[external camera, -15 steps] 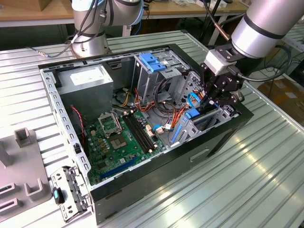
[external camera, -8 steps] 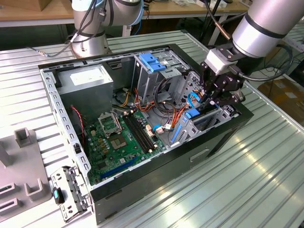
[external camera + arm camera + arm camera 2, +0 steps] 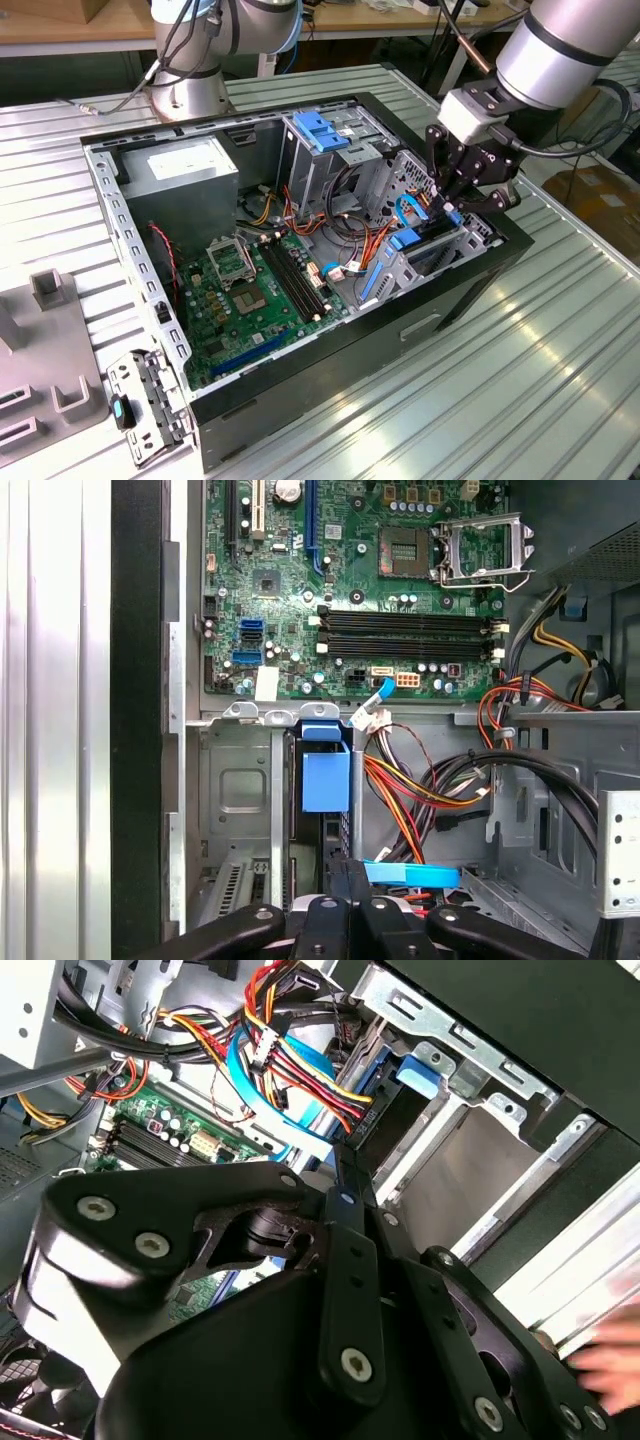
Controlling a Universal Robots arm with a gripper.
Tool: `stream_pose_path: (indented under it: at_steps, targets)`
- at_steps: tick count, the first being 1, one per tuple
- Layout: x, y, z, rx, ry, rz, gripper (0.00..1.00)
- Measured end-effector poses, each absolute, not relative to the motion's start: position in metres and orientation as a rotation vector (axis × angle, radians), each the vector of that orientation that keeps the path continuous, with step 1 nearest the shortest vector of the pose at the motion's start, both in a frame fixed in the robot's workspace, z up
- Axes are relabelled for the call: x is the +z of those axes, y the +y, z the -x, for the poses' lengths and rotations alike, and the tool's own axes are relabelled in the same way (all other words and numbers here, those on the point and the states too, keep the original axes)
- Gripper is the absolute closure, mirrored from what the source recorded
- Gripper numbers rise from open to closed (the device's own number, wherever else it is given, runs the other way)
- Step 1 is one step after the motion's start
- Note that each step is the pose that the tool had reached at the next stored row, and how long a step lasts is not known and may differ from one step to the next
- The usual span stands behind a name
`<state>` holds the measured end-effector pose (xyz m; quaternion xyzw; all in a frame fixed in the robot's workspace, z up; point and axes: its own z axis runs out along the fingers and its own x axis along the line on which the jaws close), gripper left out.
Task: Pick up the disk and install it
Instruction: 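Insert the second disk wire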
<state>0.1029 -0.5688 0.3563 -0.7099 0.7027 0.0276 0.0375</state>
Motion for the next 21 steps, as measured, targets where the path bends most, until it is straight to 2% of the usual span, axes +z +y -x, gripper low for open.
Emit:
stream_pose_path:
  at_steps: [11,21]
  targets:
    - [0.3471,-0.5688,-0.1029,0.082,2.158,2.18,0.89]
    - [0.3544,-0.5688,-0.1029,0.082,2.157,2.18,0.89]
